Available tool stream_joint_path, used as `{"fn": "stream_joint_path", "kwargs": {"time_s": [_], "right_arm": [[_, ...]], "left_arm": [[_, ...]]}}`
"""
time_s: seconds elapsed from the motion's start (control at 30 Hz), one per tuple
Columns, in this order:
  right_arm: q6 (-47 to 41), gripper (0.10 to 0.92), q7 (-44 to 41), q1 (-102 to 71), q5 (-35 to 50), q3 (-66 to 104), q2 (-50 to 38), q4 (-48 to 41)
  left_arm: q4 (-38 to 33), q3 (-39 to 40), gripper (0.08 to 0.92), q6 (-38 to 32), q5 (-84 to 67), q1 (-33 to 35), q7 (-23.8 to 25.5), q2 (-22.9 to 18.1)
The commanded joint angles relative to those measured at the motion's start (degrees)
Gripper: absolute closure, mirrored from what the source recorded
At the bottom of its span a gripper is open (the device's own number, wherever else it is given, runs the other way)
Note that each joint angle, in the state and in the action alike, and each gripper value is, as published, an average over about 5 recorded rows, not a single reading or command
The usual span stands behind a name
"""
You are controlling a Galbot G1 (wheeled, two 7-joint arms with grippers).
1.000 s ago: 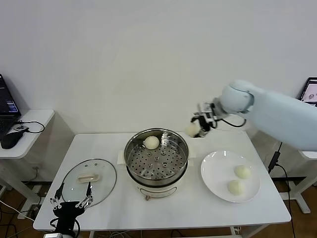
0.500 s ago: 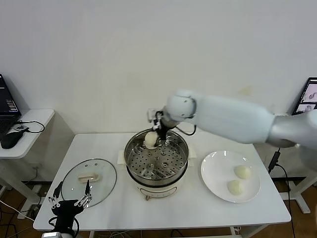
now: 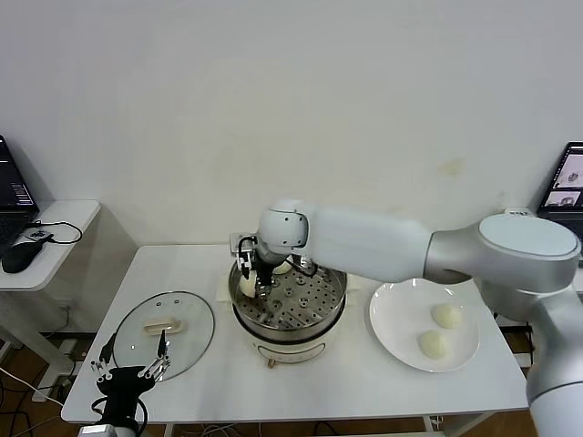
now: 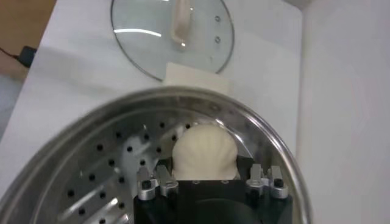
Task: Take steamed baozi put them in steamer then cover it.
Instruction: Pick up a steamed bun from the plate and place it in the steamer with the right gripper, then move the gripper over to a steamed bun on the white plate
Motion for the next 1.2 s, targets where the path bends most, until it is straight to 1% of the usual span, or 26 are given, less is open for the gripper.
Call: {"fn": "stream_joint_path", "kwargs": {"time_s": [0.03, 0.13, 0.23, 0.43, 0.6, 0.77, 0.9, 1.07, 1.2], "right_arm": [[-0.7, 0.308, -0.27, -0.42, -0.41, -0.13, 1.15, -0.37], [0.36, 0.237, -3.07, 2.96, -0.68, 0.19, -1.68, 1.84], [3.62, 0.208, -8.4, 9.3, -2.55, 0.29, -6.39, 4.62], [14.15, 0.203, -19.7, 19.24, -9.35, -1.98, -21.02, 11.0], [19.96, 0.203, -24.79, 19.53, -14.51, -3.67, -33.8, 18.88], [23.61, 0.203, -27.0, 12.58, -20.89, -0.41, -46.23, 23.38], [26.06, 0.203, -27.41, 0.93, -26.6, 7.53, -53.51, 24.12], [27.2, 0.203, -26.34, -15.83, -32.67, 19.85, -57.97, 24.04], [27.55, 0.203, -24.29, -23.11, -36.63, 22.39, -58.45, 22.89]], "left_arm": [[0.0, 0.06, 0.177, -0.02, 0.01, 0.06, -0.02, 0.02], [-0.25, -0.01, 0.177, -0.01, 0.0, 0.2, -0.03, 0.06], [-0.46, -0.13, 0.177, -0.02, -0.03, 0.38, -0.04, 0.08], [-0.88, 0.37, 0.177, 0.02, 0.14, 0.38, 0.0, -0.16], [-0.92, 0.98, 0.177, 0.02, 0.47, 0.52, 0.04, -0.27], [-0.7, 1.12, 0.177, -0.06, 0.9, 1.34, 0.04, -0.38], [-0.71, 1.18, 0.177, -0.07, 1.58, 1.93, 0.03, -0.61], [-0.33, 1.06, 0.177, -0.11, 2.06, 2.4, 0.01, -0.64], [0.1, 0.99, 0.177, -0.11, 2.22, 2.54, 0.0, -0.66]]}}
